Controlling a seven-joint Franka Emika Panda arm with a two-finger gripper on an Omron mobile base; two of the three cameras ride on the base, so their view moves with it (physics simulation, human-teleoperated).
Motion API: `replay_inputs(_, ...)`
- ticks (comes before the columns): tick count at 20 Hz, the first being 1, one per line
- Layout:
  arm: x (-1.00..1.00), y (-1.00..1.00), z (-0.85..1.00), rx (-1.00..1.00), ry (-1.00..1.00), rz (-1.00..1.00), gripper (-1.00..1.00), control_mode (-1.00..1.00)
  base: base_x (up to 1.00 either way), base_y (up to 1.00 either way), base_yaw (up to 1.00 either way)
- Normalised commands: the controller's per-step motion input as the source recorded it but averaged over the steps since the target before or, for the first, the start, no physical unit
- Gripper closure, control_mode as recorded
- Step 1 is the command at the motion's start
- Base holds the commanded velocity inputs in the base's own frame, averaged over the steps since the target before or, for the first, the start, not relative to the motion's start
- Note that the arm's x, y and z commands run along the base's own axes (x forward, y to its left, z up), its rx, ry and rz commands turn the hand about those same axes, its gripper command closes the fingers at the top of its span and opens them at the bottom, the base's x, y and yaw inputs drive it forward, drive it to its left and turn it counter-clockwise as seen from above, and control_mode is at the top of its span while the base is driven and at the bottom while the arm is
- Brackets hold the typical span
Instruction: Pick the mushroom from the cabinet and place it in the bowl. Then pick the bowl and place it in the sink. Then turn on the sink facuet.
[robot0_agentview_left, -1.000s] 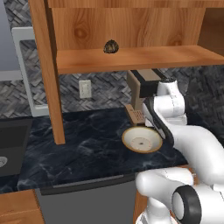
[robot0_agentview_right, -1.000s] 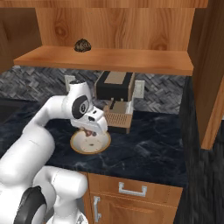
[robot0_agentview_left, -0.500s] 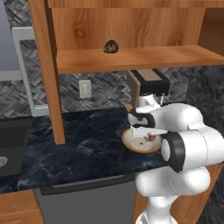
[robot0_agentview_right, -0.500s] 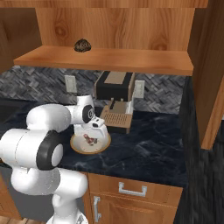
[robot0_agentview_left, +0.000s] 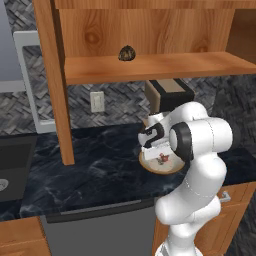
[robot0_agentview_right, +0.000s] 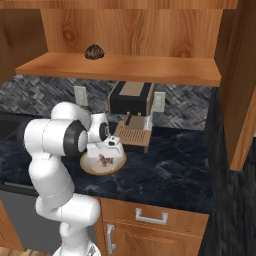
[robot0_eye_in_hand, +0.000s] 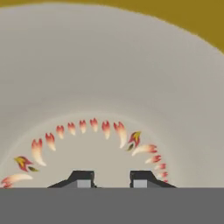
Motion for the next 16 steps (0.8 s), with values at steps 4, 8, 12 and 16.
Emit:
replay_inputs(4,0.24,0.07,-0.61,0.0,0.09,0.13,1.0,-1.0,0.0,0.0,0.0)
replay_inputs(8,0.16,0.08,-0.6,0.0,0.09,0.13,1.0,-1.0,0.0,0.0,0.0)
replay_inputs(12,-0.03,0.07,-0.19,0.01,0.01,0.11,-1.0,-1.0,0.0,0.0,0.0)
replay_inputs(16,-0.3,0.1,0.0,0.02,-0.01,0.1,-1.0,-1.0,0.0,0.0,0.0)
